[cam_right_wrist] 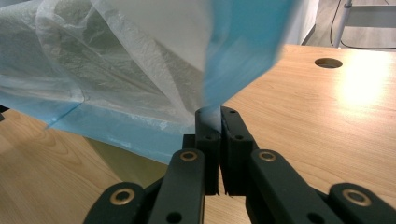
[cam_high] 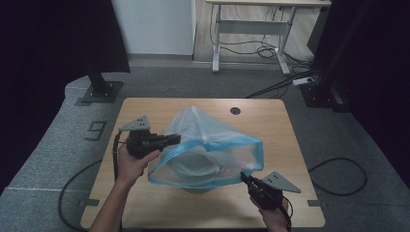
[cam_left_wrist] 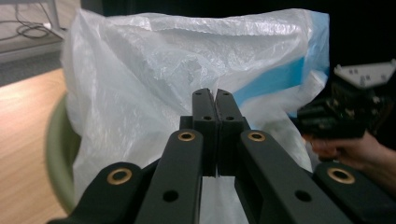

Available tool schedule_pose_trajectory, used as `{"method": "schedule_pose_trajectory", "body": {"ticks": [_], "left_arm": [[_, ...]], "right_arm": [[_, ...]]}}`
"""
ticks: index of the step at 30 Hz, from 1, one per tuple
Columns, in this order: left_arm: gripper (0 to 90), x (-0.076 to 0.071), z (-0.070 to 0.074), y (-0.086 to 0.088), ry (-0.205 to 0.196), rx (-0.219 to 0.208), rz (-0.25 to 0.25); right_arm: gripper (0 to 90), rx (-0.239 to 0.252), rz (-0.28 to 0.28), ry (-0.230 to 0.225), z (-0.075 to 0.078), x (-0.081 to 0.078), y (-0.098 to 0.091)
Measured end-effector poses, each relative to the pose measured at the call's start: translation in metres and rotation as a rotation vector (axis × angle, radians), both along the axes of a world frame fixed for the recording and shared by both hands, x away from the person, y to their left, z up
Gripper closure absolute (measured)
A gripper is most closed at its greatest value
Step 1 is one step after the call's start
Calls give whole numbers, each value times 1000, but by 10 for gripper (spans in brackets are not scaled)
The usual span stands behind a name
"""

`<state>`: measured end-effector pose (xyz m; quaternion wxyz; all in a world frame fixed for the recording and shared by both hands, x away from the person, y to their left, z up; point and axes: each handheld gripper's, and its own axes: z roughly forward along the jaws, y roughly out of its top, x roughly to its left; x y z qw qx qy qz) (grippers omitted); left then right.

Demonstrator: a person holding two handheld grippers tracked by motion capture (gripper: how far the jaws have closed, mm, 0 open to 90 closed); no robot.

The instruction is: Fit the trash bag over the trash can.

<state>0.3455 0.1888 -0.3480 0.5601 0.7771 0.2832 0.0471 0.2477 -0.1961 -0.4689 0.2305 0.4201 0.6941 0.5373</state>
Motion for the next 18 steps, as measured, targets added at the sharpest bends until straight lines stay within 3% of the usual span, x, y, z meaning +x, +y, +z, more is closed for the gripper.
{"method": "schedule_pose_trajectory", "body": {"ticks": [11,16,18], "left_arm": [[898,22,-6,12,47,-49,68],[898,31,-9,18,63,-40,91],[898,34,-12,19,73,-39,97]], "right_arm": [[887,-21,12,62,-23,19,11],[884,-21,14,78,-32,24,14],[806,-26,14,73,-32,23,15]]}}
